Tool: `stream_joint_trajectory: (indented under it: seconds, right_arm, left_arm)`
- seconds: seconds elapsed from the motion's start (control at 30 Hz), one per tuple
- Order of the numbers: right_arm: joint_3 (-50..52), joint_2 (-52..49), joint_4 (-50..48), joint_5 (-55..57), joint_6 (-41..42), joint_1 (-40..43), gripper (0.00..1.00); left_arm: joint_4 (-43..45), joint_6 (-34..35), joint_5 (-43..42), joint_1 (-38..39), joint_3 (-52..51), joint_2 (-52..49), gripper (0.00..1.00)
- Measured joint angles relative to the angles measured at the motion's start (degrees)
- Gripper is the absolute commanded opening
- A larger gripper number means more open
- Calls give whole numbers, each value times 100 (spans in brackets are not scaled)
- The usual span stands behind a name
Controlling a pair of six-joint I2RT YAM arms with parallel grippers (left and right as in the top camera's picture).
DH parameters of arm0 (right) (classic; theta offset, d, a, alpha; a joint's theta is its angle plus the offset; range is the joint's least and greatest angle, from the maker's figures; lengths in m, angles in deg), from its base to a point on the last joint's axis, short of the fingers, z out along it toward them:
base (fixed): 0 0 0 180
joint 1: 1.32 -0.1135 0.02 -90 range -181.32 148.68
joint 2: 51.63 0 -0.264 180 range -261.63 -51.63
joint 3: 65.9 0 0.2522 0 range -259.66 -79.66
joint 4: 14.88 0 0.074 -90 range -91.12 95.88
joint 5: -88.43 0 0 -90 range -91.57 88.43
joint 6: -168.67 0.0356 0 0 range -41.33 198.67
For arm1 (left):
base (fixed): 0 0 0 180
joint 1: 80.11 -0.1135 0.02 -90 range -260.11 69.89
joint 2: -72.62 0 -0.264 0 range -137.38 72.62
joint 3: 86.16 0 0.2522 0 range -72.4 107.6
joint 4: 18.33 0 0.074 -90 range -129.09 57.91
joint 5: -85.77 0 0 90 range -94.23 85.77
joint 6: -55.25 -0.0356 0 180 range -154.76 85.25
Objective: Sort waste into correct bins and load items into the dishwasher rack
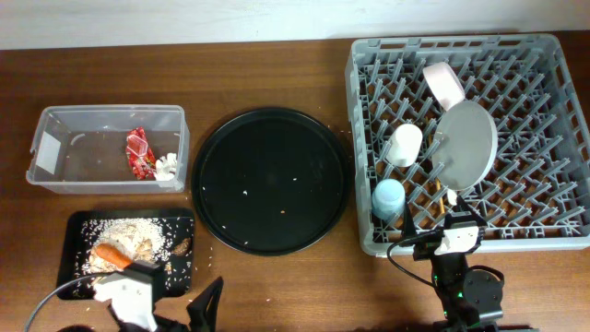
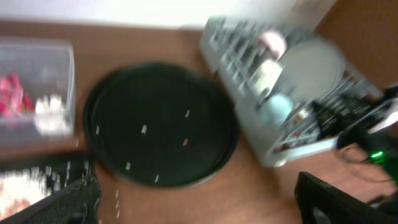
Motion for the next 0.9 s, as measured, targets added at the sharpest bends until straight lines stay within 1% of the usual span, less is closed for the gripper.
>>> stream_joint_trajectory:
  seconds: [0.07, 0.13, 0.2, 0.23, 0.27, 0.37, 0.43, 0.47, 0.53, 0.63, 0.7, 0.8, 0.9]
  right_arm:
    - [0, 0, -4, 0, 0, 0, 99]
    - [0, 0, 0, 0, -2, 0, 99]
    - [0, 0, -2, 2, 0, 0, 99]
    - [0, 2, 0, -2, -2, 0, 99]
    - [0, 4, -2, 2, 0, 0, 99]
    - [0, 4, 0, -2, 0, 0, 99]
    - [0, 4, 0, 0, -2, 0, 99]
    - [0, 4, 0, 0, -2, 0, 99]
    - [0, 4, 0, 0, -2, 0, 99]
    - [0, 4, 0, 0, -2, 0, 99]
    - [0, 4, 0, 0, -4, 0, 99]
    - [0, 4, 0, 0, -2, 0, 99]
    - [0, 4, 0, 0, 0, 0, 99]
  left_arm:
    - [498, -2, 68, 0, -752, 264, 99]
    - [1381, 0, 122, 0, -1657, 562, 99]
    - [2728, 0, 157, 0, -2776, 990, 99]
    - [3327, 0, 177, 0, -3150, 1156, 99]
    - [4188, 0, 181, 0, -3600, 1360, 99]
    - [6349, -15, 319, 0, -4640, 1663, 99]
    - [7104, -22, 520, 0, -5080, 1740, 99]
    - [7278, -20, 686, 0, -5287, 1766, 99]
    - [7296, -20, 1084, 26, -5536, 1770, 99]
    - [7320, -20, 1449, 52, -5775, 1781, 99]
    - [7108, -46, 1547, 63, -5904, 1790, 99]
    - [6577, -286, 1628, 74, -5976, 1799, 99]
    - [6537, -820, 1733, 74, -5980, 1801, 99]
